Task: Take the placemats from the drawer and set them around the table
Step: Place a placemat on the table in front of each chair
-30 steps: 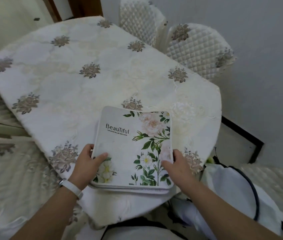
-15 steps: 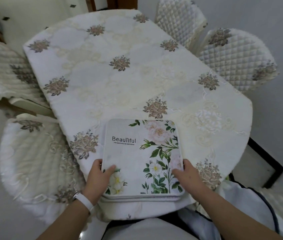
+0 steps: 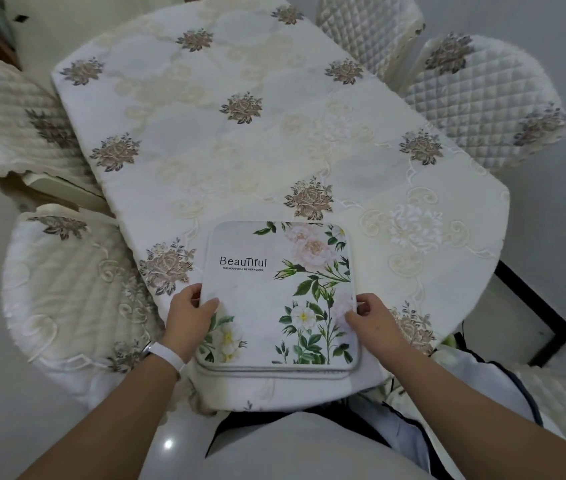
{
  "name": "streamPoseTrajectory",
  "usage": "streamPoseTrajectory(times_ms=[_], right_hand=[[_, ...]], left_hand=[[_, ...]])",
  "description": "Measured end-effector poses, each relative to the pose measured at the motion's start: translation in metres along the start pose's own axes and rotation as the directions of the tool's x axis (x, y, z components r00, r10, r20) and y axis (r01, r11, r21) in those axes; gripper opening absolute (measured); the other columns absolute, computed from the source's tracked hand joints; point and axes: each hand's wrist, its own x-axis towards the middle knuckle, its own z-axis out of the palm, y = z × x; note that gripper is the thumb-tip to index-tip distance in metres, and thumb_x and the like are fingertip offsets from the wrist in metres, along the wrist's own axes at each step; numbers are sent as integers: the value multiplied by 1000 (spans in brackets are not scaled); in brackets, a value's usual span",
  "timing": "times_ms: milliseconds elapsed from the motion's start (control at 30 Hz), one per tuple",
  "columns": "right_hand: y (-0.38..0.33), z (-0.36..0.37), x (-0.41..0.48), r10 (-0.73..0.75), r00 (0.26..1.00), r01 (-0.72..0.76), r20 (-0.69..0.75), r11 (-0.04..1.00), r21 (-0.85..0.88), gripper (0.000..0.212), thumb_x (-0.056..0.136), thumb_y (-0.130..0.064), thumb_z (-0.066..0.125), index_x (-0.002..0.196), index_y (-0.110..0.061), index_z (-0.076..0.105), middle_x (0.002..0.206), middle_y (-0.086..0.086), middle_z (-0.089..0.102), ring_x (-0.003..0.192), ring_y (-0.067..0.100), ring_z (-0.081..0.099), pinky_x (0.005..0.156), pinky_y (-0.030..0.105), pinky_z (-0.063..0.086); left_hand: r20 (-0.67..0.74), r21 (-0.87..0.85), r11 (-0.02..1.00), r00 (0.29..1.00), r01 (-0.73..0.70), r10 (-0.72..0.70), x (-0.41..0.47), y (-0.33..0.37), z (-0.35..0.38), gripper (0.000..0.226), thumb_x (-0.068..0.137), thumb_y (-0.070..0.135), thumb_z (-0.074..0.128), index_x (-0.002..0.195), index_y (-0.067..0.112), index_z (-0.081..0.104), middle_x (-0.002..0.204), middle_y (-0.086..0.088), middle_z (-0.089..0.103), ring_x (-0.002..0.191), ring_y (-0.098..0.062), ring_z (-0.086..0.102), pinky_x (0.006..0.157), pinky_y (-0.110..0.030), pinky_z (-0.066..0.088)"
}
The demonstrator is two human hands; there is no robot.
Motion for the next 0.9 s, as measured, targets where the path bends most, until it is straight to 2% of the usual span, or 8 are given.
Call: streamPoseTrajectory(times_ms=[100, 200, 300, 400, 567, 733, 900], right_hand=[[-4, -1, 1, -36, 999, 36, -5, 999, -12, 14, 86, -12, 61, 98, -8, 56, 82, 7, 52, 68, 18, 47, 59, 29, 38], [-5, -1, 1, -61, 998, 61, -8, 998, -17, 12, 85, -11, 61, 96, -9, 56, 77, 3, 49, 64, 15, 44, 58, 28, 37], [-3, -2, -1, -75, 997, 75, -14, 997, -16, 16, 87, -13, 60, 102, -14, 55, 80, 4, 53, 65, 16, 47, 58, 28, 39], [-4, -3, -1, -85, 996, 85, -39, 996, -11, 19, 88, -14, 60, 105, -15, 54, 80, 1, 54, 64, 14, 49, 56, 28, 39], [-5, -10, -2, -41, 997, 42, -68, 999, 24, 15, 86, -15, 61, 99, -14, 53, 81, 3, 57, 64, 15, 52, 55, 29, 41], [-10, -25, -10, -74, 997, 75, 21, 997, -27, 12, 89, -14, 59, 99, -15, 54, 82, -1, 58, 68, 12, 52, 55, 25, 37], [-17, -35, -19, -139, 987, 144, 79, 987, -70, 15, 90, -15, 58, 104, -17, 53, 89, -1, 61, 74, 12, 57, 56, 25, 39]], left_hand=[[-39, 13, 1000, 999, -14, 15, -2, 6, 7, 26, 86, 1, 60, 108, 14, 63, 91, -2, 70, 77, -16, 66, 61, -25, 49], [-98, 18, 1000, 995, -15, 17, -3, 11, 13, 29, 84, 3, 62, 110, 14, 56, 95, -2, 65, 81, -18, 64, 63, -27, 48], [-90, 0, 1000, 995, 31, -31, -4, 13, 16, 32, 87, 8, 62, 114, 20, 49, 97, -1, 62, 82, -16, 62, 60, -27, 46], [-49, 3, 999, 997, 53, -53, -3, 9, 18, 33, 88, 11, 62, 115, 24, 48, 100, -3, 65, 86, -20, 65, 66, -30, 49], [11, -7, 998, 998, 58, -58, -9, 12, 26, 28, 90, 8, 62, 114, 18, 52, 99, -3, 66, 83, -16, 63, 64, -23, 46], [11, -36, 999, 999, 31, -30, -20, 24, 29, 22, 91, 6, 60, 109, 17, 55, 96, 1, 66, 82, -12, 62, 63, -23, 45], [-5, -61, 998, 1000, 13, -13, -37, 35, 32, 21, 91, 6, 61, 109, 15, 56, 98, -2, 67, 86, -18, 64, 68, -28, 49]])
